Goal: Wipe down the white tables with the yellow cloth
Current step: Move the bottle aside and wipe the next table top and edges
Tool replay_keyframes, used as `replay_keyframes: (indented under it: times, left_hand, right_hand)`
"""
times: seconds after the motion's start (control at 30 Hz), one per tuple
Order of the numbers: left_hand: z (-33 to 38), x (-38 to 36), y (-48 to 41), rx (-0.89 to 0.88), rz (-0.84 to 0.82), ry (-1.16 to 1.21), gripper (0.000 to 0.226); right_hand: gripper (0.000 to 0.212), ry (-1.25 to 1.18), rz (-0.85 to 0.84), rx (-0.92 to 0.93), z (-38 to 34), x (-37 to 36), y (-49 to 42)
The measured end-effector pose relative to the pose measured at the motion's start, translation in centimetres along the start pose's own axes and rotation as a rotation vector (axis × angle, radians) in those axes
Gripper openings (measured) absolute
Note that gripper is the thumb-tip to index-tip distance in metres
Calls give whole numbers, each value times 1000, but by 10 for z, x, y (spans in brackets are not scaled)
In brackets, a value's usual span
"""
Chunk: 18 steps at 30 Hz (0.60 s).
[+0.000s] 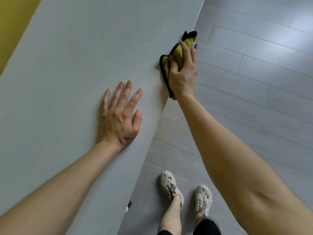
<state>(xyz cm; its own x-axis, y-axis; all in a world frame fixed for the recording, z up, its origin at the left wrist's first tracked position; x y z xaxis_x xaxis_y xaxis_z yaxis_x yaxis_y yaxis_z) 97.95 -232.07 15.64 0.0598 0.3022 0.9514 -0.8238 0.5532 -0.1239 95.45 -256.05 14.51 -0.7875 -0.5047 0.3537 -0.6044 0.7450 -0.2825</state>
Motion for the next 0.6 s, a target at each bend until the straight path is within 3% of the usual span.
replay_keyframes:
  times: [0.13,0.3,0.4,0.6]
  left_hand:
    - [2,1,-1,-5,16,-14,62]
    - [2,0,-2,-19,7,-49,62]
    - [1,1,-3,-21,13,-61,61]
    - [4,2,-2,-15,12,-40,61]
  right_hand:
    - [60,-60,27,-35,-28,4,75]
    - [68,-65,-114,-66,-63,11,204]
    - [64,-62,-125,-44,-56,7,180]
    - [58,-10,-25,-43,-16,6,47]
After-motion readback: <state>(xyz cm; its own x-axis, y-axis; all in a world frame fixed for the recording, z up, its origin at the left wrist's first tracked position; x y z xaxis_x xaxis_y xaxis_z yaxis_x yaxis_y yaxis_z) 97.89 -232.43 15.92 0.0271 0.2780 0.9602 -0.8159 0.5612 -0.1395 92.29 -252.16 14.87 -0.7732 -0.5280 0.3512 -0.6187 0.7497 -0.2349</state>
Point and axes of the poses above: each hand's wrist, its own y-axis away from the middle knuckle, its own x-axis out of the back of the hand, z = x × y, the point moved 7 cm from there along -y, towards the middle knuckle, and after that the axes turned 14 degrees about x, right-handed, at the moved point
